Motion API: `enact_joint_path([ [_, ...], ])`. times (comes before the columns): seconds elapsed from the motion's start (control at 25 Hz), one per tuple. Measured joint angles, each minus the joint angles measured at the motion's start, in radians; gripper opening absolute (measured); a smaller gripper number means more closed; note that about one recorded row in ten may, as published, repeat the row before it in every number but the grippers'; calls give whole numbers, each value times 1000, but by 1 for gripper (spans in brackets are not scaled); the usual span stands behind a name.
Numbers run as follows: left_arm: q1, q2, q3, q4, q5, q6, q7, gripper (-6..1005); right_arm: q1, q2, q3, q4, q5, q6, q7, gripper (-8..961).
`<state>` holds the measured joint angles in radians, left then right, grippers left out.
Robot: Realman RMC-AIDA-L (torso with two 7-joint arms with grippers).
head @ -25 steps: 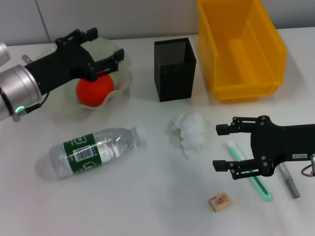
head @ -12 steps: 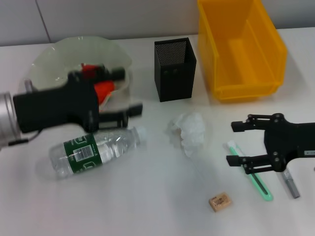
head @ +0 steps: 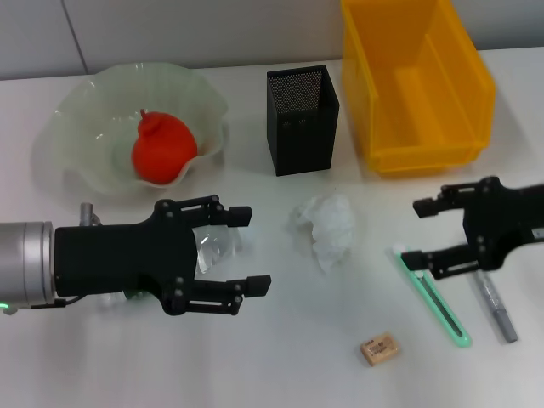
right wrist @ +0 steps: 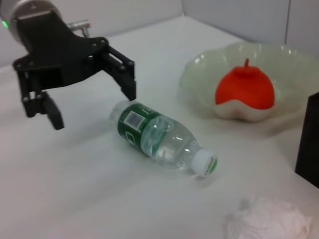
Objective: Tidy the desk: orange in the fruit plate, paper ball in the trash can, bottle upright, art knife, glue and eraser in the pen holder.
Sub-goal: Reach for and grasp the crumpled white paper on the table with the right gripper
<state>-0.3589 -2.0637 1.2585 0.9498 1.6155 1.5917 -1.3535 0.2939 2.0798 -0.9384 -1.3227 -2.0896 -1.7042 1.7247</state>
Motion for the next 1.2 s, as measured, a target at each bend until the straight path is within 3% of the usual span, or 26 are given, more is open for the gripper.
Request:
enact_joint_path([
  [0.52,11,-2,5,-16,5,5,19,847,174,-1,-86,-121,-158,2,278,826],
  [0.8,9,-2,11,-24,6,4,19,847,271,-2,-92,-37,-237,40,333,826],
  [1.2,11,-3,13,-26,9,16,19,847,345,-2,-105,127,-309,120,344,825],
])
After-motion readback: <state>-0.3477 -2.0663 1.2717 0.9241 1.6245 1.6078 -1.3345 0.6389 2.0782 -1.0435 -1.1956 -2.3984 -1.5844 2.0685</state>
